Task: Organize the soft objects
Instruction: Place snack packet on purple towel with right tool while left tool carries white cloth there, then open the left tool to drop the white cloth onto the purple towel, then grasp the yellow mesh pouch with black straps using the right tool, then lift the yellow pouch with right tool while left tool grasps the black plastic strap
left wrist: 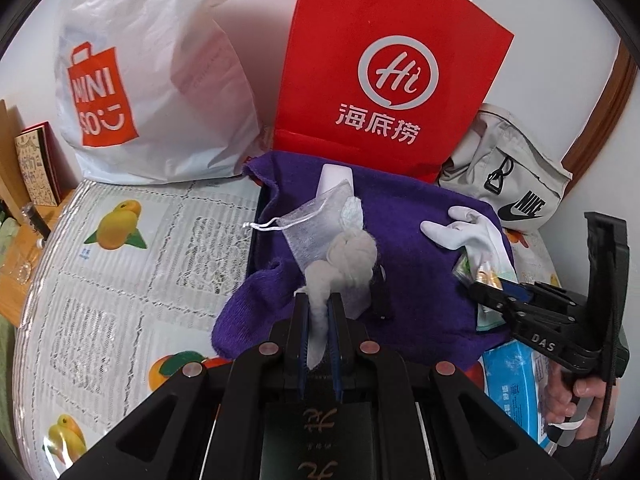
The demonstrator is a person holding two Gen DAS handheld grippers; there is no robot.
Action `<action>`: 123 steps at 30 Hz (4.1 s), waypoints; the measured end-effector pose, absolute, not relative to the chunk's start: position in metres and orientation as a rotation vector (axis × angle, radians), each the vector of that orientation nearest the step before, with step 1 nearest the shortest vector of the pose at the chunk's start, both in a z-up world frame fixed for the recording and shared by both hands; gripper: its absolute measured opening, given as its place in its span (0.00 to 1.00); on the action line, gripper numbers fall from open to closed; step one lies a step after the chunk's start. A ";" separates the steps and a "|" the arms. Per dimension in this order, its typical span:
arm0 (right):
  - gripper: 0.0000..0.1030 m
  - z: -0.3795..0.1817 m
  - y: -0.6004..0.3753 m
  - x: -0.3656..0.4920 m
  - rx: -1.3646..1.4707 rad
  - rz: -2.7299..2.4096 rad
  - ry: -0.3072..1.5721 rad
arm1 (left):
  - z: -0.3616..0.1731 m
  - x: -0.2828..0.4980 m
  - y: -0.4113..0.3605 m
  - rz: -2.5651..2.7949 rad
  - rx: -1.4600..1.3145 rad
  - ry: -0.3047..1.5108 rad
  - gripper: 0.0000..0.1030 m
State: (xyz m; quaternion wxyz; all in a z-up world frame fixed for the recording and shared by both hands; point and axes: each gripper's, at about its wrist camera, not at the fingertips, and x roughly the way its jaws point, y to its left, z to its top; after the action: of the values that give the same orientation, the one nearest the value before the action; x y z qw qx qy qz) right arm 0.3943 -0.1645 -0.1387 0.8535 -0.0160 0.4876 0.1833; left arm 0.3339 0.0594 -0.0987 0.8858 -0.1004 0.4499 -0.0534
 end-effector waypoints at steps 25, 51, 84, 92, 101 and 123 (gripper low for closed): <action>0.75 -0.092 -0.214 0.315 0.118 0.347 0.859 | -0.127 0.384 0.019 -0.177 -0.152 1.044 0.11; 0.75 -0.089 -0.194 0.199 0.087 0.370 0.906 | -0.076 0.284 0.052 -0.148 -0.184 0.912 0.50; 0.84 -0.166 -0.126 0.187 0.214 0.028 1.157 | -0.142 0.173 0.123 -0.191 -0.223 0.937 0.50; 0.88 -0.177 -0.096 0.184 0.005 0.018 1.096 | -0.158 0.158 0.134 -0.137 -0.236 0.975 0.50; 0.67 -0.165 -0.124 0.152 0.021 0.138 1.022 | -0.166 0.146 0.101 -0.249 -0.195 1.004 0.50; 0.65 -0.161 -0.210 0.090 0.025 0.106 0.940 | -0.168 0.108 0.001 -0.479 0.281 0.996 0.35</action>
State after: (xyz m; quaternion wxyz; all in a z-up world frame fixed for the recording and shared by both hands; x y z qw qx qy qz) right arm 0.0899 -0.2098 -0.1609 0.8901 0.0121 0.4528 0.0508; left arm 0.1084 0.0011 -0.1677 0.8418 0.1331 0.4713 -0.2268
